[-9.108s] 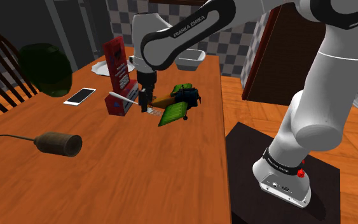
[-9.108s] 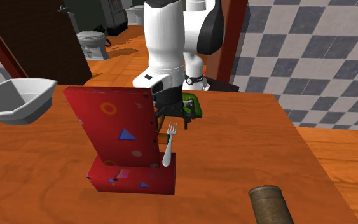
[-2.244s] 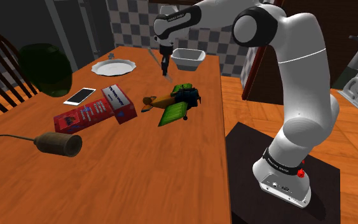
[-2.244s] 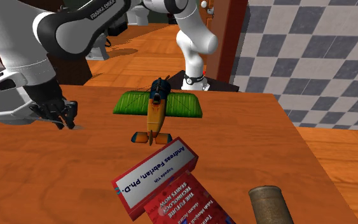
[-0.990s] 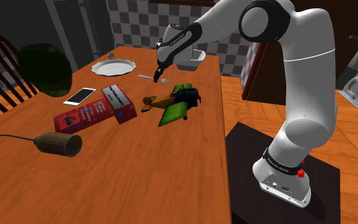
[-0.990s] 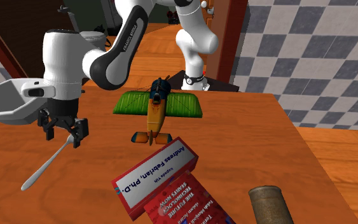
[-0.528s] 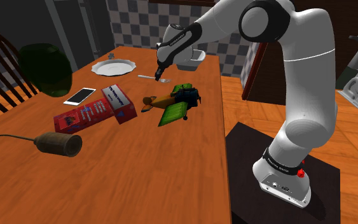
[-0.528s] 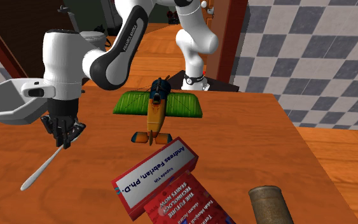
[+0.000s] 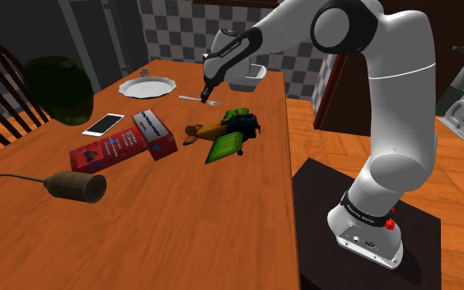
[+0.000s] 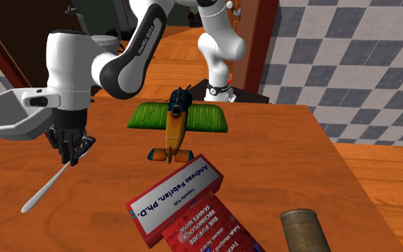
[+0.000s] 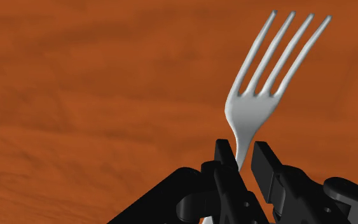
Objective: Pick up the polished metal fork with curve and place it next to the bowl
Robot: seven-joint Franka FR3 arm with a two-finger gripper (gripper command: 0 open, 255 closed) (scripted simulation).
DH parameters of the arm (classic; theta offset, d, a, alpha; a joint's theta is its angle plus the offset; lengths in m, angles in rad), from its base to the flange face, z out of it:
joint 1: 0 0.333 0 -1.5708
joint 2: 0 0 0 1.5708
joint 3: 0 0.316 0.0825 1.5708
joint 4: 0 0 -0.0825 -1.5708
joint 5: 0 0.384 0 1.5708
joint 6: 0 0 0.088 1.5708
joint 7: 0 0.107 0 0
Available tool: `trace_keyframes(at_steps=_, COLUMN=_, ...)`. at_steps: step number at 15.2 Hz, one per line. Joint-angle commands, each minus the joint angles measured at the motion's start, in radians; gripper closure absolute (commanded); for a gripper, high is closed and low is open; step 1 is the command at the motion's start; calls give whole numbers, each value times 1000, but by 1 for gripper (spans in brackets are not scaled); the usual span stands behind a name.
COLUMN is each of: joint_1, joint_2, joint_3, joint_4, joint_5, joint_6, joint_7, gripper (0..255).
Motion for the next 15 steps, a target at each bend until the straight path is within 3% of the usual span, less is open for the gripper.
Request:
trace_keyframes(at_steps=1, joint_1=3, joint_2=-14, joint_3=-2, joint_4=3, joint_5=-3, joint_6=-17, joint_7=4, gripper=255)
trace_keyframes(at_steps=15, joint_1=10, joint_2=-101, joint_3=-15, joint_4=69, joint_5=-23, joint_6=-169, joint_7=24, gripper=255)
